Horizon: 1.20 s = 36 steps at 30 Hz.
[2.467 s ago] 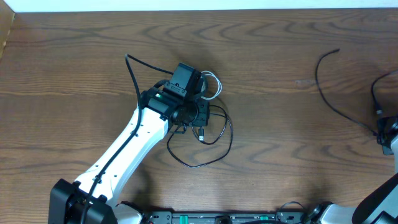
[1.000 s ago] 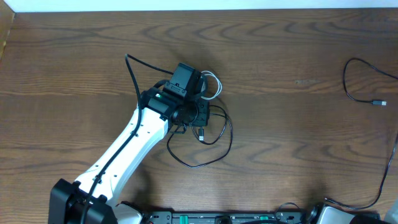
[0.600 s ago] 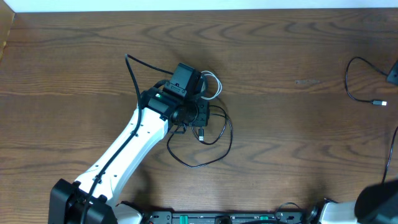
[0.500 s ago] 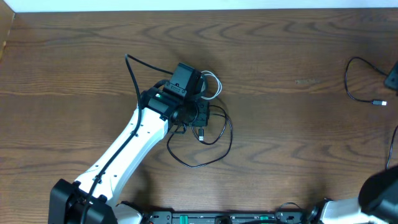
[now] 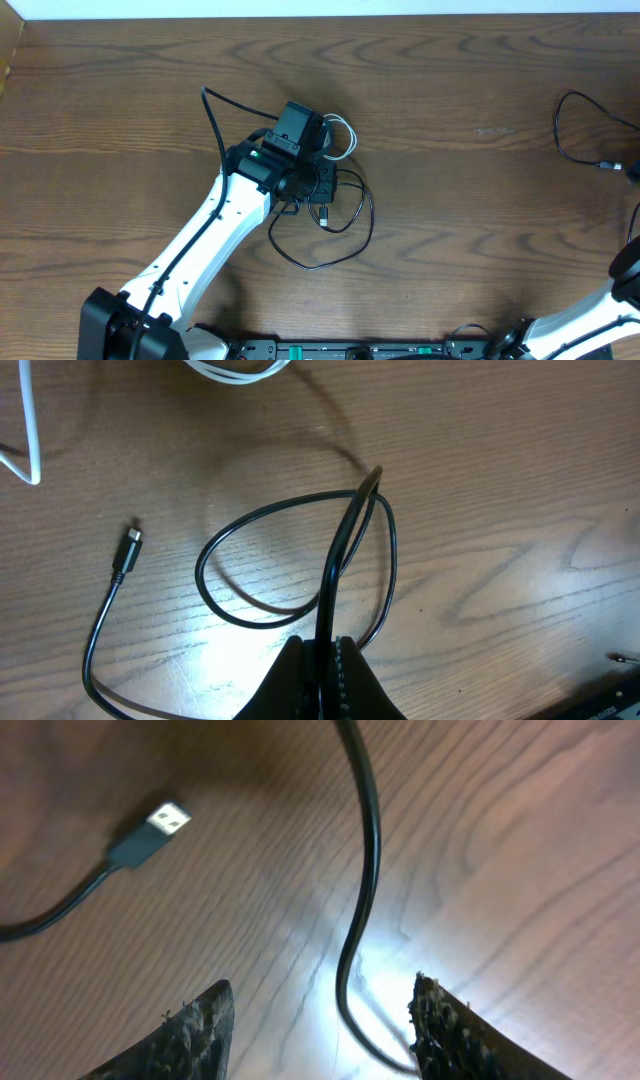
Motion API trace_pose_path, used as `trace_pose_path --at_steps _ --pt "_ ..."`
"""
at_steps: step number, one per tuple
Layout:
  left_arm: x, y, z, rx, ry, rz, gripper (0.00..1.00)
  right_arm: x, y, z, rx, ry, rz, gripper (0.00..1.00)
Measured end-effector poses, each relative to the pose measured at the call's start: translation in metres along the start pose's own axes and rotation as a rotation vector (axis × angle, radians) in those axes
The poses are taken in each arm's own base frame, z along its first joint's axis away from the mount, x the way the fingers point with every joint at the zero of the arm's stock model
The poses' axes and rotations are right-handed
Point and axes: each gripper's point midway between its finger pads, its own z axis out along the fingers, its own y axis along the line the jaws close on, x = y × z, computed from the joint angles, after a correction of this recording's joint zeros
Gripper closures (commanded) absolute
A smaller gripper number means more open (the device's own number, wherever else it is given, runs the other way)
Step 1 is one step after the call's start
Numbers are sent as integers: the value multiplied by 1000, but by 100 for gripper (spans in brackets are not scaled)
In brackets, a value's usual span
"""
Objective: Untangle cables
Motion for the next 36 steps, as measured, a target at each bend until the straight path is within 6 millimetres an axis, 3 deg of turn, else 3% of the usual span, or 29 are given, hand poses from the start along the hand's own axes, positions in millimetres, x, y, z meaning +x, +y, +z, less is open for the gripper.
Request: trace_pose_path --at_steps 4,6,7,8,9,17,20,22,23,26,28,29,30,32,34,36 --pt "0 0 0 0 0 0 93 -1 -2 23 -18 30 21 46" --pt "0 0 0 0 0 0 93 -2 -2 32 -31 34 29 51" --pt "0 0 0 0 0 0 93 -2 0 36 -43 39 32 59" --pt "0 0 0 0 0 0 93 -3 1 40 -54 40 37 83" --pt "0 0 0 0 0 0 93 -4 3 42 -66 40 41 99" --pt "0 0 0 0 1 0 93 -7 20 43 -163 37 41 99" --pt "0 0 0 0 1 0 93 -18 28 27 -216 -2 42 99" --pt "0 0 0 0 1 0 93 -44 31 0 -256 -102 38 99" --pt "0 0 0 0 1 0 93 -67 32 -28 -279 -199 32 99" --pt "0 0 0 0 1 0 93 -127 31 -139 -326 -537 -13 99" --pt "0 0 0 0 1 0 93 -150 31 -221 -341 -763 -54 99" --pt "0 0 0 0 1 0 93 -154 32 -271 -350 -889 -83 99" --pt "0 0 0 0 1 0 93 -153 33 -308 -352 -980 -106 99" --pt "0 0 0 0 1 0 93 -143 37 -366 -356 -1116 -148 99" --pt "0 0 0 0 1 0 93 -124 47 -405 -368 -1190 -203 99" --pt "0 0 0 0 1 0 93 -112 58 -407 -374 -1171 -247 99"
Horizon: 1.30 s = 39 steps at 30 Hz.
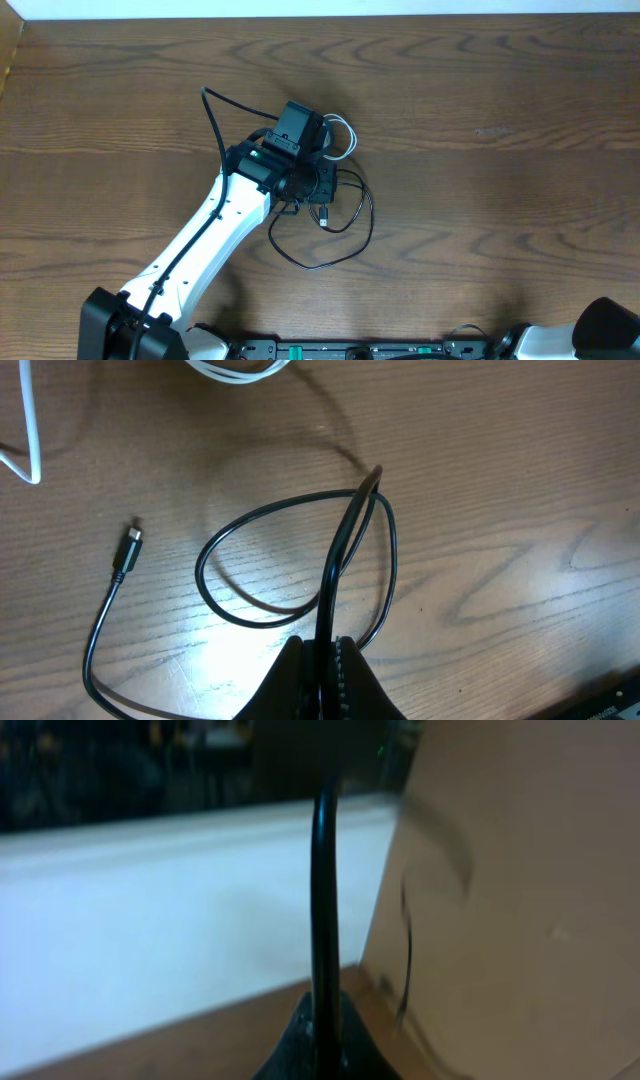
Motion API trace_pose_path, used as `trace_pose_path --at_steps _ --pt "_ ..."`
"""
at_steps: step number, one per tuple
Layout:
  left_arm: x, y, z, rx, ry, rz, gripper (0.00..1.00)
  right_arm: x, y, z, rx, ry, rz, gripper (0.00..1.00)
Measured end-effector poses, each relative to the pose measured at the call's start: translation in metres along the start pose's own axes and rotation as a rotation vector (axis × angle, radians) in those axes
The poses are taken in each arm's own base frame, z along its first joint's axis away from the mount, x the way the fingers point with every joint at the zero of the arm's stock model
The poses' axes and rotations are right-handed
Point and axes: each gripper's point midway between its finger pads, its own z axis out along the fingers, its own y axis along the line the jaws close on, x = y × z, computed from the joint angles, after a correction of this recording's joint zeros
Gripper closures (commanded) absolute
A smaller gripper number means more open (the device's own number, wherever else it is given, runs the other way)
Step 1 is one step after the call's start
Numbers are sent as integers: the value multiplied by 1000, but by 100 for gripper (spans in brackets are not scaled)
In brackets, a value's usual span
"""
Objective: Untangle cables
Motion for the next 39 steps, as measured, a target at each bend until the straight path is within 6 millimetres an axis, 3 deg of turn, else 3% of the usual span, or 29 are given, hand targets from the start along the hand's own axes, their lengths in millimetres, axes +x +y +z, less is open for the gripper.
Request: trace_pose_path --at_steps 2,4,9,13,16,19,26,31,35,39 --pt "0 0 0 -1 2 0 93 24 11 7 -24 86 -18 99" --pt "1 1 0 -2 6 -2 93 63 20 25 -48 208 -29 99" --pt "7 3 0 -11 27 -7 93 201 42 76 -109 578 -42 99" --pt "7 3 0 -11 28 -8 93 299 50 83 -129 820 -37 99" --pt "7 3 0 -11 28 -8 93 330 51 76 -130 900 -37 99" --pt "7 3 0 -11 28 -8 93 337 50 73 -122 921 -42 99" --pt "7 3 0 -11 29 -8 93 330 43 75 -83 897 -60 99" --pt "7 3 0 -11 29 -8 93 314 16 71 85 864 -81 99" --pt "7 3 0 -12 29 -8 93 277 -23 56 335 769 -80 99" --pt "7 3 0 -12 29 -8 93 209 -56 37 551 546 -37 99"
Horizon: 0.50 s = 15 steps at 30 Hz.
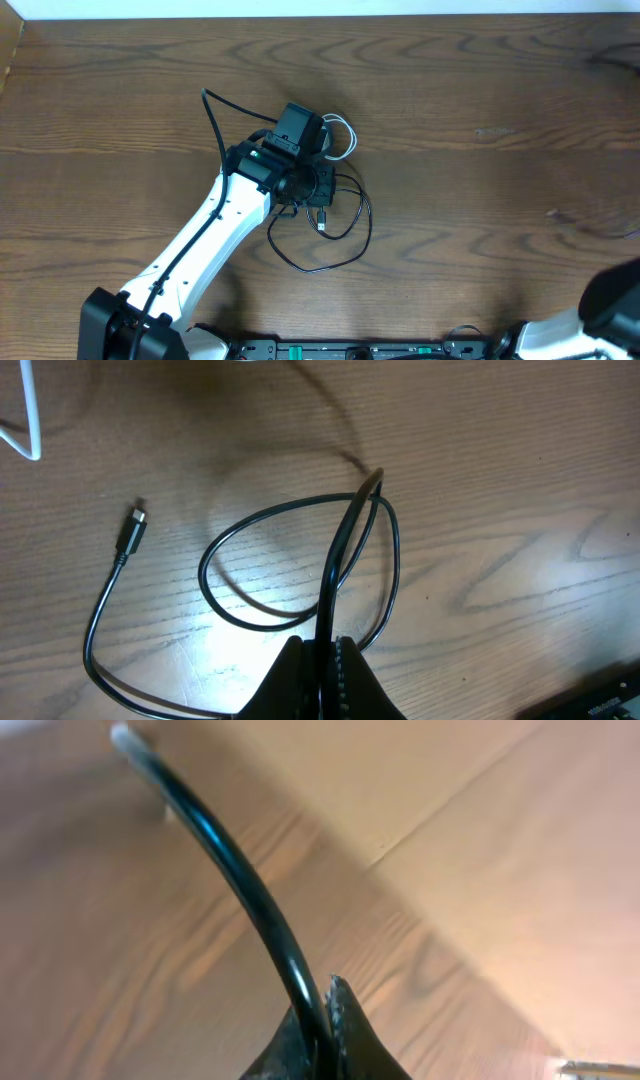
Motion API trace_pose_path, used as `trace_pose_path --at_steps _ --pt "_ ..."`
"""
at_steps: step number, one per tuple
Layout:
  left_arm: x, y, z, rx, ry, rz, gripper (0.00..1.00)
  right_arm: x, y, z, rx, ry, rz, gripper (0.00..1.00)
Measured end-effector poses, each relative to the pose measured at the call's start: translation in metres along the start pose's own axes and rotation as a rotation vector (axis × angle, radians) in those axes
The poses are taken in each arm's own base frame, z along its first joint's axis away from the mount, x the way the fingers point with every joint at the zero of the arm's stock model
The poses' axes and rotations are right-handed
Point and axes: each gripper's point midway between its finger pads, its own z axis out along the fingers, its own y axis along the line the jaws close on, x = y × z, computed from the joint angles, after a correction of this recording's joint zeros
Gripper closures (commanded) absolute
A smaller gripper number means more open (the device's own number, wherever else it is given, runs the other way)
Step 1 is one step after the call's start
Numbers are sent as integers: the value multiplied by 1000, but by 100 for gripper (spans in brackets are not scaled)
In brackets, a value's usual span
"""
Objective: Untangle cables
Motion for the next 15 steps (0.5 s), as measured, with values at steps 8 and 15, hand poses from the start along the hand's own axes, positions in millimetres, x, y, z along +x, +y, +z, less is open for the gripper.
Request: trace_pose_path --at_steps 8,15 --pt "0 0 0 0 0 0 93 -51 -24 -59 -59 -213 62 96" --pt "0 0 0 0 0 0 93 -8 61 -34 -388 -45 -79 1"
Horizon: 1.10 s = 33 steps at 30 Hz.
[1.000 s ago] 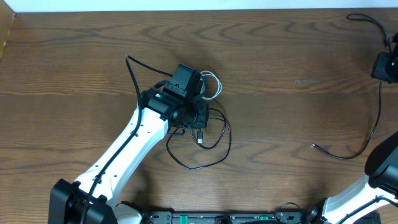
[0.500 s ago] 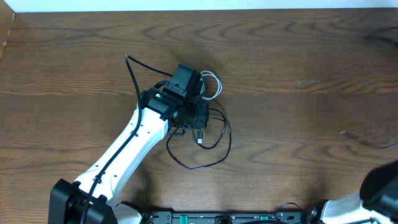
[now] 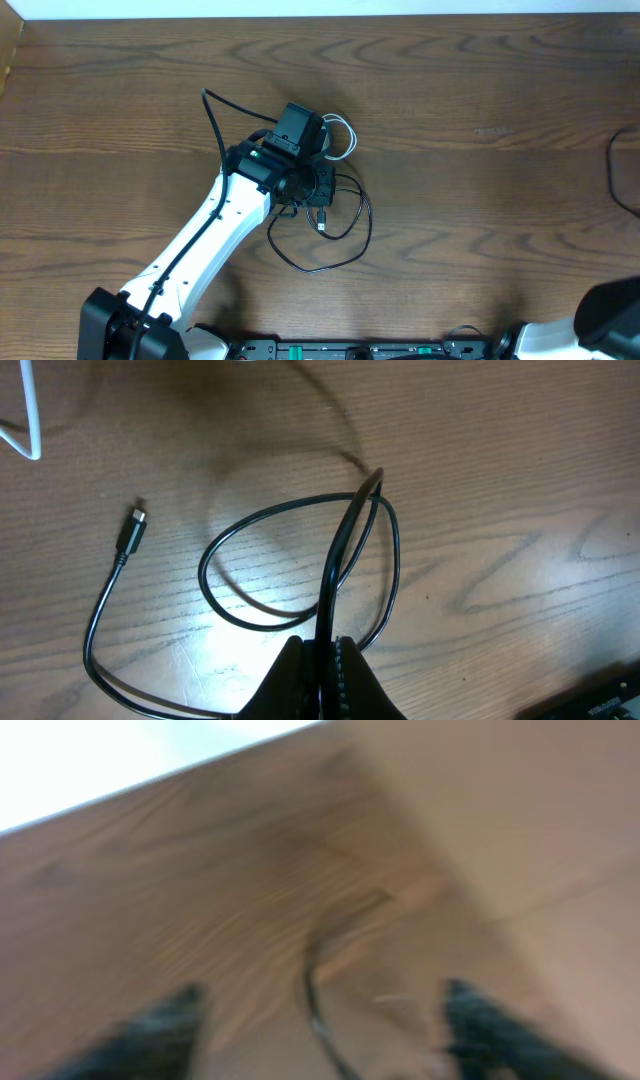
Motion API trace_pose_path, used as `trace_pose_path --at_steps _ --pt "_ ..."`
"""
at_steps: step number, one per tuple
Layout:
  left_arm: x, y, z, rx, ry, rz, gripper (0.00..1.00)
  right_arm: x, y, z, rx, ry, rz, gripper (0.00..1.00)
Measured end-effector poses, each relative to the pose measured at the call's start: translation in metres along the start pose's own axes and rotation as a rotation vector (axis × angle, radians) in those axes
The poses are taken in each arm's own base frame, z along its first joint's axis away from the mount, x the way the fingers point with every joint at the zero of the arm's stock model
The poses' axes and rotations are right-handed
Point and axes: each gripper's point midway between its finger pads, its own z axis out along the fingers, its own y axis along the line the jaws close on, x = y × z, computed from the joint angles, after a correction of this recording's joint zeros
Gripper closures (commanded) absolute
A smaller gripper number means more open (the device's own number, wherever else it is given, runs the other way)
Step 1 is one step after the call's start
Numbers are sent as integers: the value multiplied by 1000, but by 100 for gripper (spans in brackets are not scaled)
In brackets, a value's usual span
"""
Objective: Untangle cables
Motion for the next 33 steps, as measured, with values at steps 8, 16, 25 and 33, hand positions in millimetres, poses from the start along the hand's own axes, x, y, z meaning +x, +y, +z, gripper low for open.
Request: trace_pose_path --at_steps 8,16,25,33 --pt "0 0 0 0 0 0 93 34 50 17 -252 138 -19 1" --pt "0 0 0 0 0 0 93 55 56 11 -293 223 -19 1" --pt "0 0 0 0 0 0 93 79 42 8 -213 327 -11 8" --pt "-18 -18 -1 87 -69 26 93 103 66 -10 -358 446 37 1"
